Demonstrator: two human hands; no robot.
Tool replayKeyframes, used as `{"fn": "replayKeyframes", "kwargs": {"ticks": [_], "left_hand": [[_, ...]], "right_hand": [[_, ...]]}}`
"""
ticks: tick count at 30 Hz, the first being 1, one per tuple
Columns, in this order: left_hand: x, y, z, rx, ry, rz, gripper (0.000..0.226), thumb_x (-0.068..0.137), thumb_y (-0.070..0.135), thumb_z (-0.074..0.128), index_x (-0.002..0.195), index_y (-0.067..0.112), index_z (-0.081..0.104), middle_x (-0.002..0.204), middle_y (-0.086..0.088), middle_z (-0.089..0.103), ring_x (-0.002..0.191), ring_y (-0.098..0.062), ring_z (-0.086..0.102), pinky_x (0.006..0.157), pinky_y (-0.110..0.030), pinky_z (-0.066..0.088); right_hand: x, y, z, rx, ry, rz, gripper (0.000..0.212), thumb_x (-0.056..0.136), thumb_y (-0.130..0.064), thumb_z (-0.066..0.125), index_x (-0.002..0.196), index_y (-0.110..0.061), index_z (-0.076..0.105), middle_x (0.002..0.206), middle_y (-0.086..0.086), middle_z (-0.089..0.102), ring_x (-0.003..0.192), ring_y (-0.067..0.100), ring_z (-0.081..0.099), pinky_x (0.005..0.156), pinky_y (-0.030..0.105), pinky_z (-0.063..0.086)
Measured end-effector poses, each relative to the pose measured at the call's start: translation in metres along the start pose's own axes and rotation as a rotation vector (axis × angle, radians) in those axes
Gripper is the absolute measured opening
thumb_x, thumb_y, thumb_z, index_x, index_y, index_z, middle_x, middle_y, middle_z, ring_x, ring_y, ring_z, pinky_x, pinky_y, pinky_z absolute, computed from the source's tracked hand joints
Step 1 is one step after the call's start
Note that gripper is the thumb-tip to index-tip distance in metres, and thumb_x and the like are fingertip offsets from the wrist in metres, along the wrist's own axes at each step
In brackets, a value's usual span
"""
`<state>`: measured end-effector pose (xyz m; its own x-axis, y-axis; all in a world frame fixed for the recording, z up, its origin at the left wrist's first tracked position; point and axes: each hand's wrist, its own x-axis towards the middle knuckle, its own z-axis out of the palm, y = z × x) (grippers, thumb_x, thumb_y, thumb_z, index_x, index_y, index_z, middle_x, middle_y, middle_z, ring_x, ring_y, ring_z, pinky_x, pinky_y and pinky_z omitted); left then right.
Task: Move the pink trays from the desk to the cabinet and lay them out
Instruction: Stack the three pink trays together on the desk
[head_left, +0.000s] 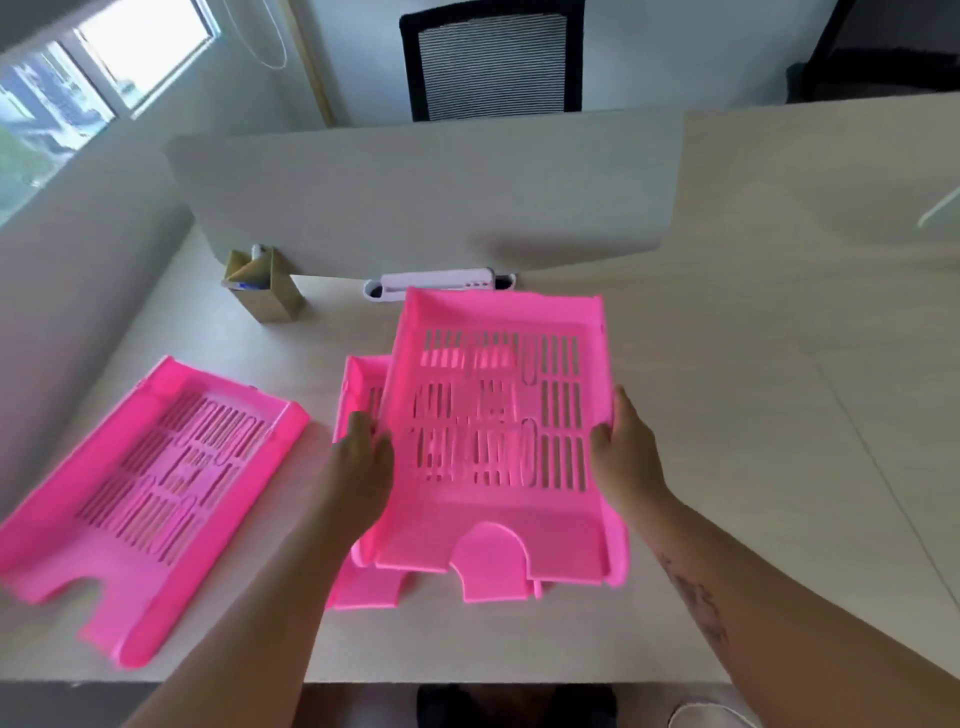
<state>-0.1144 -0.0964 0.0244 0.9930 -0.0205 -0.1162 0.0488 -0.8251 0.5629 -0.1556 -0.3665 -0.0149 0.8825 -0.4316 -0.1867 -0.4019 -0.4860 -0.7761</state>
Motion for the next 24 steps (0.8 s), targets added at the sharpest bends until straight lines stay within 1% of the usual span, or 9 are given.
{"fn": "replayKeyframes", "kwargs": {"ticks": [2, 3, 6, 8, 13, 15, 18, 21, 24], "left_hand": [[-0.001, -0.026, -0.011, 0.059, 0.003, -0.034, 0.02, 0.101, 0.021, 0.035, 0.094, 0.007, 0.047, 0.071, -0.003, 0.058, 0.056, -0.022, 0.063, 0.044, -0.036, 0.055], [-0.001, -0.038, -0.015, 0.077, 0.007, -0.043, 0.022, 0.1, 0.026, 0.033, 0.091, 0.011, 0.047, 0.07, -0.005, 0.06, 0.055, -0.02, 0.065, 0.043, -0.036, 0.057], [0.002, -0.066, -0.017, 0.087, 0.002, -0.071, 0.023, 0.099, 0.031, 0.031, 0.087, 0.017, 0.045, 0.07, -0.004, 0.063, 0.055, -0.02, 0.066, 0.046, -0.038, 0.059], [0.003, -0.076, -0.016, 0.075, 0.003, -0.084, 0.02, 0.098, 0.031, 0.031, 0.085, 0.02, 0.042, 0.069, -0.005, 0.063, 0.054, -0.022, 0.066, 0.047, -0.04, 0.058], [0.002, -0.094, -0.016, 0.046, 0.014, -0.086, 0.014, 0.098, 0.026, 0.035, 0.088, 0.022, 0.043, 0.069, -0.004, 0.064, 0.053, -0.021, 0.065, 0.045, -0.039, 0.058], [0.001, -0.095, -0.016, 0.021, 0.004, -0.108, 0.013, 0.1, 0.021, 0.037, 0.091, 0.016, 0.046, 0.07, -0.006, 0.063, 0.056, -0.022, 0.065, 0.05, -0.041, 0.058], [-0.001, -0.096, -0.015, -0.054, 0.006, -0.147, 0.013, 0.1, 0.017, 0.039, 0.096, 0.009, 0.048, 0.073, -0.01, 0.061, 0.061, -0.024, 0.062, 0.056, -0.04, 0.057], [-0.001, -0.097, -0.013, -0.127, 0.004, -0.163, 0.013, 0.1, 0.018, 0.039, 0.099, 0.008, 0.047, 0.077, -0.012, 0.062, 0.064, -0.024, 0.063, 0.058, -0.041, 0.057], [-0.007, -0.098, -0.012, -0.177, 0.007, -0.17, 0.016, 0.1, 0.017, 0.038, 0.097, 0.003, 0.046, 0.08, -0.017, 0.061, 0.065, -0.025, 0.06, 0.053, -0.038, 0.052]], "right_hand": [[-0.003, -0.013, 0.023, 0.001, -0.029, -0.003, 0.054, 0.103, -0.008, 0.035, 0.156, -0.011, 0.025, 0.096, 0.013, 0.068, 0.051, 0.021, 0.058, 0.046, 0.041, 0.056], [-0.005, -0.018, 0.032, -0.004, -0.039, 0.001, 0.055, 0.103, -0.008, 0.035, 0.156, -0.011, 0.023, 0.1, 0.014, 0.069, 0.048, 0.018, 0.055, 0.042, 0.039, 0.053], [-0.009, -0.026, 0.052, -0.02, -0.063, 0.03, 0.057, 0.103, -0.008, 0.033, 0.158, -0.012, 0.02, 0.129, 0.02, 0.063, 0.044, 0.012, 0.05, 0.038, 0.026, 0.04], [-0.01, -0.029, 0.061, -0.032, -0.062, 0.038, 0.057, 0.102, -0.009, 0.033, 0.158, -0.012, 0.02, 0.134, 0.02, 0.06, 0.046, 0.013, 0.052, 0.039, 0.026, 0.042], [-0.015, -0.03, 0.079, -0.059, -0.05, 0.047, 0.056, 0.103, -0.012, 0.033, 0.158, -0.015, 0.02, 0.133, 0.018, 0.061, 0.047, 0.013, 0.053, 0.038, 0.025, 0.045], [-0.017, -0.032, 0.083, -0.07, -0.047, 0.047, 0.056, 0.103, -0.013, 0.033, 0.157, -0.016, 0.021, 0.13, 0.017, 0.063, 0.049, 0.014, 0.056, 0.04, 0.027, 0.048], [-0.017, -0.034, 0.087, -0.086, -0.051, 0.057, 0.055, 0.103, -0.013, 0.033, 0.157, -0.018, 0.022, 0.128, 0.016, 0.064, 0.049, 0.014, 0.057, 0.041, 0.025, 0.047], [-0.019, -0.036, 0.087, -0.108, -0.048, 0.063, 0.054, 0.103, -0.013, 0.034, 0.156, -0.018, 0.023, 0.121, 0.015, 0.067, 0.05, 0.015, 0.057, 0.041, 0.027, 0.048], [-0.021, -0.037, 0.085, -0.121, -0.07, 0.067, 0.055, 0.103, -0.012, 0.034, 0.157, -0.018, 0.021, 0.11, 0.014, 0.068, 0.051, 0.017, 0.055, 0.043, 0.03, 0.048]]}}
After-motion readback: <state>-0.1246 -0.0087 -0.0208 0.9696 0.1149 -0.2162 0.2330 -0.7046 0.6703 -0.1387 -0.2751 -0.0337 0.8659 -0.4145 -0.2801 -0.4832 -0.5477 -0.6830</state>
